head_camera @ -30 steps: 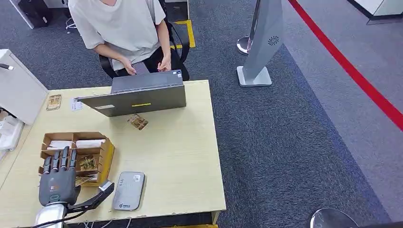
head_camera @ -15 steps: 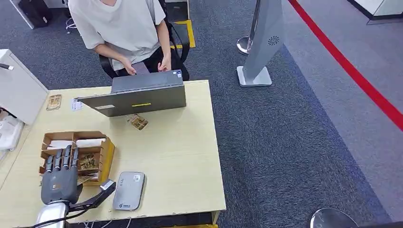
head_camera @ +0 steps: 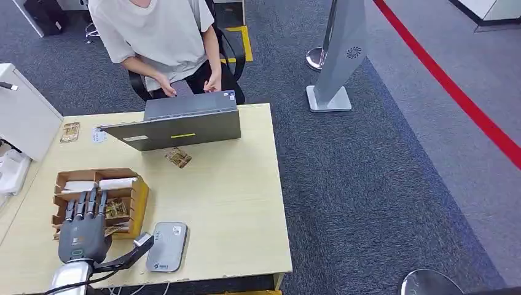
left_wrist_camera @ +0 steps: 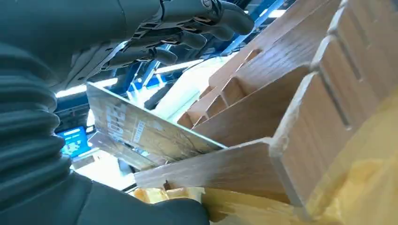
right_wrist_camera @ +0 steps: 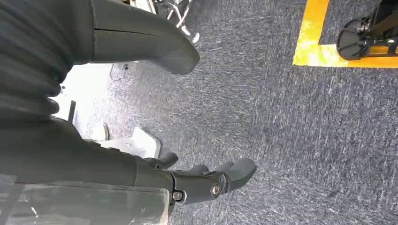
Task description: Pass the card to the sensor for recognition and then transmit it.
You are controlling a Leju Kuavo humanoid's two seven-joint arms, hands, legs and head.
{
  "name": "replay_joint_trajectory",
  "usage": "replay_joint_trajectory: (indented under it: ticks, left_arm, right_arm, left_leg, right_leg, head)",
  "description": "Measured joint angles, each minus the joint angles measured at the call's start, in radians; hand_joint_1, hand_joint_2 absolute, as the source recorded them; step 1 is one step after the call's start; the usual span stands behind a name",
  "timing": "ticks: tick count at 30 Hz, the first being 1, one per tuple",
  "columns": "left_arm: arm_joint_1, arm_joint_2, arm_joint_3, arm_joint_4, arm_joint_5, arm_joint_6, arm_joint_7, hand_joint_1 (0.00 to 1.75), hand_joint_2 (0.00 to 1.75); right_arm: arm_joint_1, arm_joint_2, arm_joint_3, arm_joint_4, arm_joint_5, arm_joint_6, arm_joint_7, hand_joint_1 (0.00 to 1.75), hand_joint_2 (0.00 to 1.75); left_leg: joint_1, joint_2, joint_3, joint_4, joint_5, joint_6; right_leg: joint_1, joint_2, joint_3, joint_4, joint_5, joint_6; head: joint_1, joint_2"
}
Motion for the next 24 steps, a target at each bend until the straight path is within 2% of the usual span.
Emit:
replay_joint_trajectory:
  ticks: [7,24]
  left_arm:
    - [-0.013,-0.009,-0.024,0.0,0.0,-0.003,0.001,0.0,1.75]
    - [-0.014,-0.013,-0.025,0.0,0.0,0.01,0.0,0.0,1.75]
  right_arm:
    - [-0.002,0.0,0.0,0.006,0.0,-0.003,0.0,0.0,1.75]
    - [-0.004,-0.007,0.002,0.025,0.0,-0.018,-0.003,0.0,1.75]
  left_leg:
    - [0.0,0.0,0.0,0.0,0.0,0.0]
    - [0.0,0.0,0.0,0.0,0.0,0.0]
  right_leg:
    - [0.0,0.0,0.0,0.0,0.0,0.0]
    - [0.0,0.0,0.0,0.0,0.0,0.0]
  head:
    - [0.0,0.0]
    - [0.0,0.0]
